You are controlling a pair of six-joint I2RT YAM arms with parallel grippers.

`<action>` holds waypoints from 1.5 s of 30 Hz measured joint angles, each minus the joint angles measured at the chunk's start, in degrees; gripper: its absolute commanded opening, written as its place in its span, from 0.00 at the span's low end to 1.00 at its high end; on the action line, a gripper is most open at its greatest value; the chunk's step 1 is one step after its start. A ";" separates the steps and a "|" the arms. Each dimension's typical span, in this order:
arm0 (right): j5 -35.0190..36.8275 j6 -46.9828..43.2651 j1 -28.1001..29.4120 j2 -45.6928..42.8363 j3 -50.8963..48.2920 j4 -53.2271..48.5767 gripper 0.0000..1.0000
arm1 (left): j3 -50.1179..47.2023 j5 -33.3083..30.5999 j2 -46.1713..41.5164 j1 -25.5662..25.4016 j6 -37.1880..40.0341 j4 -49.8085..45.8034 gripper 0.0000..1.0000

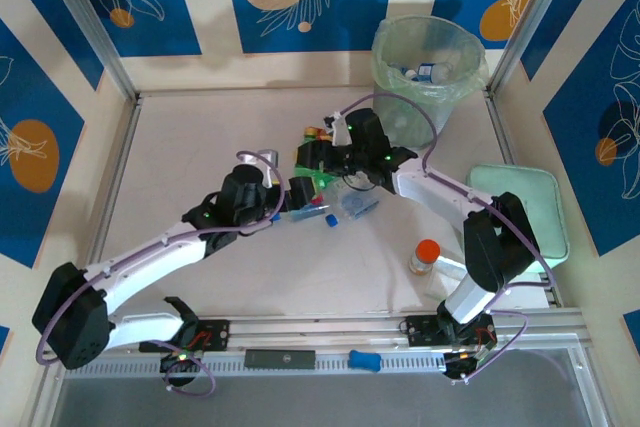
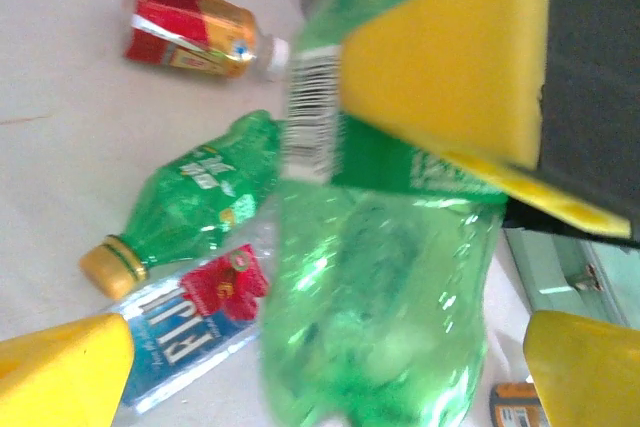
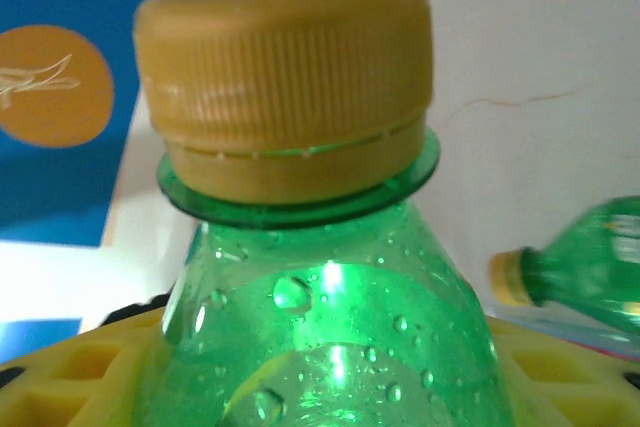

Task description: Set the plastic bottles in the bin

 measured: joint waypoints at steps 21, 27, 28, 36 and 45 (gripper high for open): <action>10.75 -4.26 -21.33 -11.61 10.25 -10.82 0.50 | -10.54 -3.43 -4.07 8.39 -9.18 -2.01 1.00; 10.56 -3.43 -27.26 -11.23 14.56 -8.39 0.50 | -10.56 -2.38 -3.96 8.41 -9.92 -1.70 1.00; 10.40 -3.02 -28.02 -10.84 15.23 -7.78 0.50 | -10.56 -2.21 -3.96 8.44 -9.92 -1.70 1.00; 12.48 0.57 -32.30 -1.90 24.20 -3.19 0.50 | -10.56 -0.87 -3.98 8.50 -9.84 -1.75 1.00; 15.23 3.32 -33.62 11.74 37.24 -6.03 0.51 | -10.60 -0.85 -6.78 8.50 -9.70 -2.03 1.00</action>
